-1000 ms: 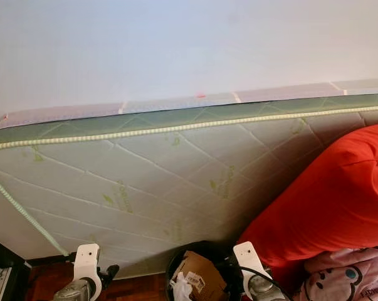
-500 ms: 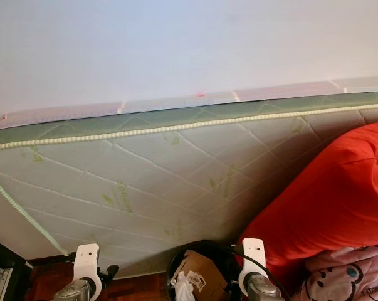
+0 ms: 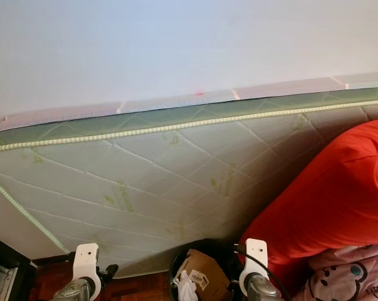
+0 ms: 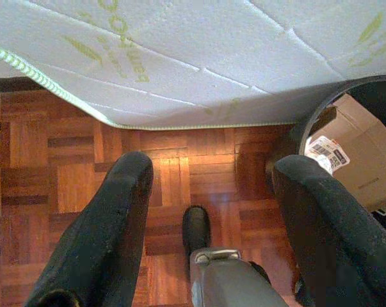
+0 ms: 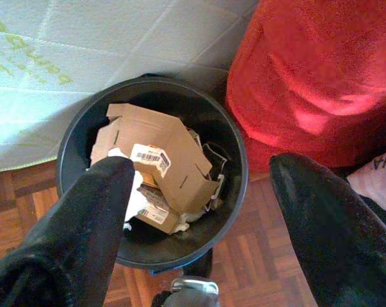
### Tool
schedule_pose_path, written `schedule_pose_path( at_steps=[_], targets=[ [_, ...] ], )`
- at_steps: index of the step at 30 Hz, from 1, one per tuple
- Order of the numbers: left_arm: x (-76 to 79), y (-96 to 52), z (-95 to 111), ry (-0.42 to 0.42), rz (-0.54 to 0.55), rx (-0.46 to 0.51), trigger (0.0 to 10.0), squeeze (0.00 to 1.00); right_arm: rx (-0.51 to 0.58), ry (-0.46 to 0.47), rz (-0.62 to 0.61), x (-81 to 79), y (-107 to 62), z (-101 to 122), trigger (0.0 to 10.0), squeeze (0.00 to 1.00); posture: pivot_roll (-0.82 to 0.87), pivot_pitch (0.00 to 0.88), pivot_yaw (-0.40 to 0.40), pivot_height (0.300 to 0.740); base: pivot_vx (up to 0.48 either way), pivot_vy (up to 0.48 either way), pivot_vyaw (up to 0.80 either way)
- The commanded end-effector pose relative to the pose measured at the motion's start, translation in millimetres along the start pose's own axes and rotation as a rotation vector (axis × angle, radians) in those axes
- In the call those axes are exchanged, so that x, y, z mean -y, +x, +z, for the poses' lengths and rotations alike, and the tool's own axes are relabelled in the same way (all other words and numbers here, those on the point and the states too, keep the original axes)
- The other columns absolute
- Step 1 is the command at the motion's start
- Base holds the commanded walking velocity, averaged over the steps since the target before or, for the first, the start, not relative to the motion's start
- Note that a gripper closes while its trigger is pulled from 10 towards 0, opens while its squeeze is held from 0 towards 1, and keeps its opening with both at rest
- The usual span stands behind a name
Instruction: Clean up the room
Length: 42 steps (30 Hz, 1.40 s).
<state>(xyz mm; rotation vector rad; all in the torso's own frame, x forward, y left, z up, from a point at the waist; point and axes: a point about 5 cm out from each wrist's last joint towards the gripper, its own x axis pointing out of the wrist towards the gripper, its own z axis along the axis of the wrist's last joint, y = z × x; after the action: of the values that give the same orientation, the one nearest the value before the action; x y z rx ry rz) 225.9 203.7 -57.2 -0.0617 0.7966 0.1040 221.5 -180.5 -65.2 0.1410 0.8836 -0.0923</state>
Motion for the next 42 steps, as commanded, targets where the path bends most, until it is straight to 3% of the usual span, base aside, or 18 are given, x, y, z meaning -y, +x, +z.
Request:
schedule_pose_path(
  at_steps=[1,42],
  targets=[
    [-4.3,-0.4,-1.8,0.006,0.013,-0.019,10.0,0.0,0.001,0.007,0.005,-1.7,0.2,0.3,10.0,0.0,0.08,0.0,0.018,0.74,0.0,0.0,0.0],
    [-5.0,-2.0,-8.8,0.002,0.017,-0.037,10.0,0.0,-0.019,-0.051,0.022,-1.2,-0.6,-5.2,10.0,0.0,0.1,0.0,0.009,0.74,0.0,0.0,0.0]
  ],
)
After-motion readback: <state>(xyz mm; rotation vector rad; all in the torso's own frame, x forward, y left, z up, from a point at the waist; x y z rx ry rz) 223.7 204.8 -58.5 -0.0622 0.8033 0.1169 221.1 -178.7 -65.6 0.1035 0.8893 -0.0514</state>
